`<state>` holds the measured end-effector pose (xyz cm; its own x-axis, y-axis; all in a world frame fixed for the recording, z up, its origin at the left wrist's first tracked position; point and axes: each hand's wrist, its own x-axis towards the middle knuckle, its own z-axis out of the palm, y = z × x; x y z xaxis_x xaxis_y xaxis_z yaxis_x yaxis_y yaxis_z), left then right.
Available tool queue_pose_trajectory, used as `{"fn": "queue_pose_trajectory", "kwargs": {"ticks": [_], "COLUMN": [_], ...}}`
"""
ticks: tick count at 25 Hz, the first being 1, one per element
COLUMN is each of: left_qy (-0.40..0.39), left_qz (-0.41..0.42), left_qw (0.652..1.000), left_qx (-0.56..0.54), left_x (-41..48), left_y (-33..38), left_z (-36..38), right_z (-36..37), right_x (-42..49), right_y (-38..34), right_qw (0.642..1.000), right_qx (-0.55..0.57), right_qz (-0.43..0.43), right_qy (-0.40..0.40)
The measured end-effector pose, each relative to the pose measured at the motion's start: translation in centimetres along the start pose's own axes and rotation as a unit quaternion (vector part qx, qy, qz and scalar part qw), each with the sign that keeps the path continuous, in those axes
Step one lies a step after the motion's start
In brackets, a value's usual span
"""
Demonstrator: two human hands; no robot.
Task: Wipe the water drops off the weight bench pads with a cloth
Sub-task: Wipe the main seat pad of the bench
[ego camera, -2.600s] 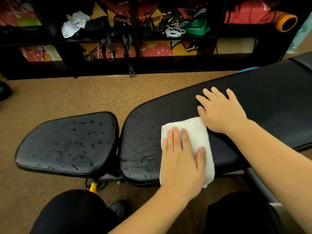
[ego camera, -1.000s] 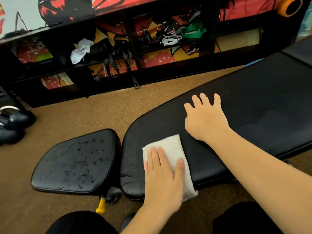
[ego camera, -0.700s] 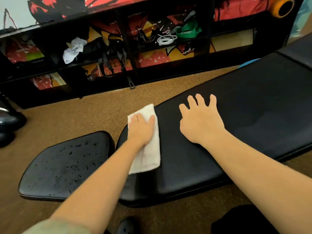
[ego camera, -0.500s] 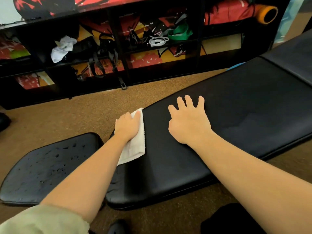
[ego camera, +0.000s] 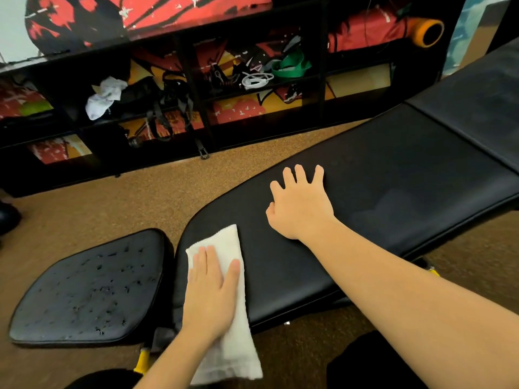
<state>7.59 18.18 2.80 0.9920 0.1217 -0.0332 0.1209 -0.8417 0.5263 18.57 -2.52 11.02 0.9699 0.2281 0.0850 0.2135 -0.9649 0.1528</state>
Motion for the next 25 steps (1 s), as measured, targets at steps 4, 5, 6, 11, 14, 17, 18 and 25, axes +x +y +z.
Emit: {"fn": "queue_pose_trajectory", "kwargs": {"ticks": [4,5,6,11,14,17,18,25], "left_qy": [-0.038,-0.031,-0.022,0.001,0.007,0.005,0.005,-0.003], "left_qz": [-0.032,-0.021,-0.010,-0.040,-0.045,-0.033,-0.025,-0.036], "left_qw": [0.999,0.999,1.000,0.999,0.999,0.999,1.000,0.999], "left_qx": [0.010,0.013,0.015,-0.009,0.002,0.006,0.005,0.014], "left_x": [-3.7,-3.3,-2.5,4.8,9.3,12.4,13.2,15.7], "left_y": [-0.1,-0.1,-0.3,-2.1,-2.4,-2.7,-2.9,-3.2], "left_z": [0.3,0.2,0.1,-0.1,-0.3,-0.8,-0.9,-1.3], "right_z": [0.2,0.3,0.5,0.7,0.7,0.7,0.7,0.7], "right_x": [0.1,0.1,0.2,0.2,0.3,0.4,0.5,0.5], "right_y": [-0.1,-0.1,-0.1,-0.1,-0.2,-0.2,-0.2,-0.3], "right_qw": [1.000,1.000,1.000,1.000,1.000,0.999,1.000,1.000], "right_qx": [-0.003,-0.005,-0.008,-0.020,-0.026,-0.031,-0.030,-0.028], "right_qz": [-0.001,-0.001,0.000,0.001,0.000,-0.003,-0.003,0.001], "right_qy": [0.003,0.007,0.008,0.012,0.009,0.007,0.007,0.004]}}
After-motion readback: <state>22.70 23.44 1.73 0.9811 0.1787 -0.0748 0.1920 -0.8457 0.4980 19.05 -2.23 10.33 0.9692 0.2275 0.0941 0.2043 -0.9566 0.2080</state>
